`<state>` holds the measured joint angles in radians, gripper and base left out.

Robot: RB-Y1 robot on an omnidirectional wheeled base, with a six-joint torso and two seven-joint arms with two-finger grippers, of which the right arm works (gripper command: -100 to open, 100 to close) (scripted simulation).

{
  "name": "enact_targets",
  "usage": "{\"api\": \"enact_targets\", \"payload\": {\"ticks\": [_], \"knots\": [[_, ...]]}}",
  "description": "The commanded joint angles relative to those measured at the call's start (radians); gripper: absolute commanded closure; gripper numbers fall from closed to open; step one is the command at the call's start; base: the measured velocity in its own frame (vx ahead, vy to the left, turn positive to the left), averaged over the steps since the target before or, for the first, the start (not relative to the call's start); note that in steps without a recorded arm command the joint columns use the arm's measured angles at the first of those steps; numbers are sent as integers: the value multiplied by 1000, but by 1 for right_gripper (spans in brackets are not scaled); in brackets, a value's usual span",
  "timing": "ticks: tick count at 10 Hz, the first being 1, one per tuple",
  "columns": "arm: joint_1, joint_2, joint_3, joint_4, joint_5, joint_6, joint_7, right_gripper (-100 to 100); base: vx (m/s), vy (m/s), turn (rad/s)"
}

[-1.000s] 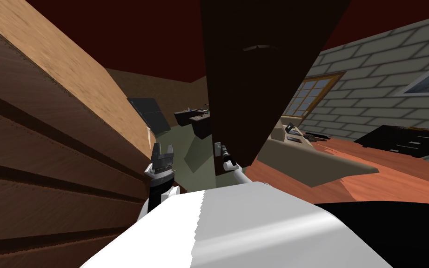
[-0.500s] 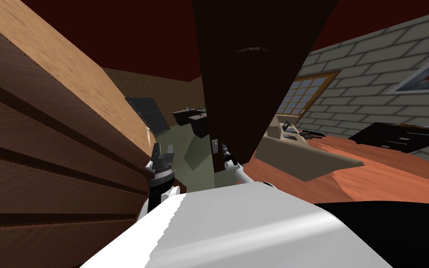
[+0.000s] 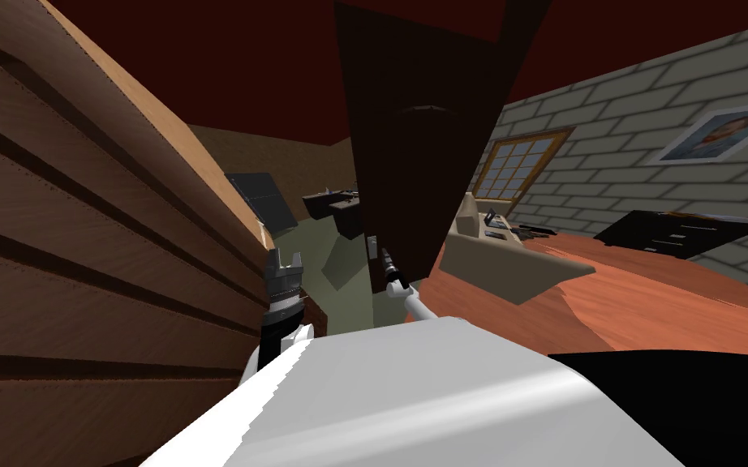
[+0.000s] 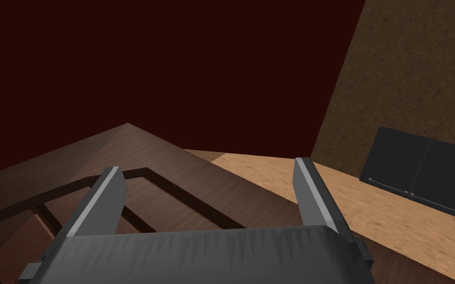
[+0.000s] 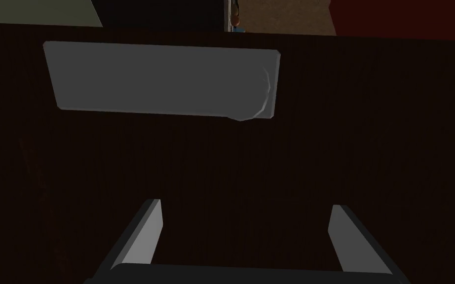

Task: Push the door open

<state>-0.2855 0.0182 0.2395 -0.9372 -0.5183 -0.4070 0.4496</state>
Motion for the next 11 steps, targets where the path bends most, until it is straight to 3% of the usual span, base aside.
{"api": "enact_targets", "payload": {"ticks": [1,2,3,6,9,11], "knots": [[13,29,0,-26,-1,13,8,-100,-125,109,-18],[6,14,3,-8,-1,1,0,-100,-48,52,-10],[6,-16,1,-8,-1,-2,1,-100,94,-49,30],[5,-39,-4,-2,0,-11,6,-100,215,-58,32],[3,-16,-9,2,0,-19,9,-100,208,50,20],[2,23,-12,5,1,-25,12,-100,178,116,13]]}}
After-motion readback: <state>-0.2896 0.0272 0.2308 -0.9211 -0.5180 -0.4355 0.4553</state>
